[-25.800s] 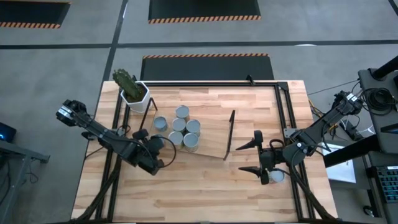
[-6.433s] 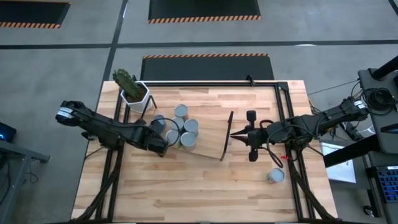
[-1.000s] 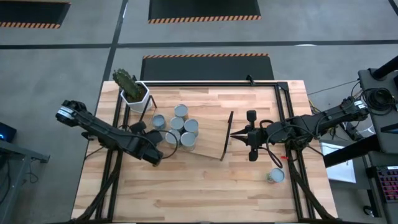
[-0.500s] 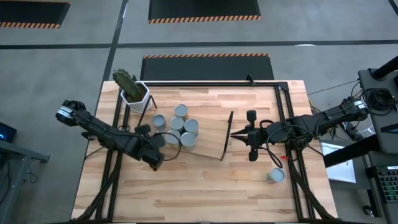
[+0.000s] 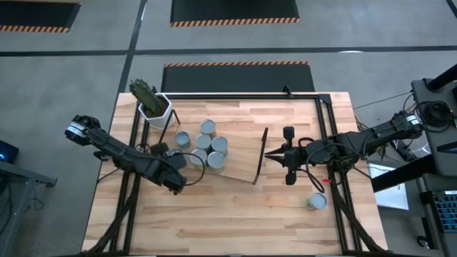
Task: Pick and place cans onto a shelf
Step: Adjust the small canned oranges can on the shelf
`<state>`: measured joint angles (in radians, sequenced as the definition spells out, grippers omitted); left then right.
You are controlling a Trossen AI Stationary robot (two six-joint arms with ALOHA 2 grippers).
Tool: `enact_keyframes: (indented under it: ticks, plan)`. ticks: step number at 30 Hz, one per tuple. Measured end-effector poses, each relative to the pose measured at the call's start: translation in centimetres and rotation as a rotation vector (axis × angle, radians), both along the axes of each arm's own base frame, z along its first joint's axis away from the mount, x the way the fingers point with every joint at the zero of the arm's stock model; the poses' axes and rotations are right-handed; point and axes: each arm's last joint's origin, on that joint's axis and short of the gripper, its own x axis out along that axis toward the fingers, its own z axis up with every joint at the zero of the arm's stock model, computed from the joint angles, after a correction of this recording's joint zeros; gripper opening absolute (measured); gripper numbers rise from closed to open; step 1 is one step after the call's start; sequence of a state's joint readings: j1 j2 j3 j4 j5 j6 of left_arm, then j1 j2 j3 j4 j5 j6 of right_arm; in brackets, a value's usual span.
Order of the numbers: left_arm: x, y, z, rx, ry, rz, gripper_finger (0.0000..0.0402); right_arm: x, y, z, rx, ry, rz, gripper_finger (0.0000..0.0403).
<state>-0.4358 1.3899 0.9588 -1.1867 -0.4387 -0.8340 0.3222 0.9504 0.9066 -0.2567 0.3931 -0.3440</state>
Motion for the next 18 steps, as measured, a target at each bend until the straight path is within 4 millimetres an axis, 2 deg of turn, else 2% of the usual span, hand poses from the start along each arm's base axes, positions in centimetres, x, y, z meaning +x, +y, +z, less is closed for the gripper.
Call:
enact_keyframes:
  ticks: [5,10,18]
  plan:
    - [-1.0,0.4,0.2,0.044,0.056,0.105,0.0000,0.0,0.0,0.0,0.000,0.000,0.000,0.0013]
    - [-0.5,-0.1,1.0,0.016,0.001,0.084,0.0000,0.0,0.0,0.0,0.000,0.000,0.000,0.0013]
    - [0.1,0.6,1.2,0.222,-0.138,0.105,0.0000,0.0,0.0,0.0,-0.001,0.000,0.000,0.0013]
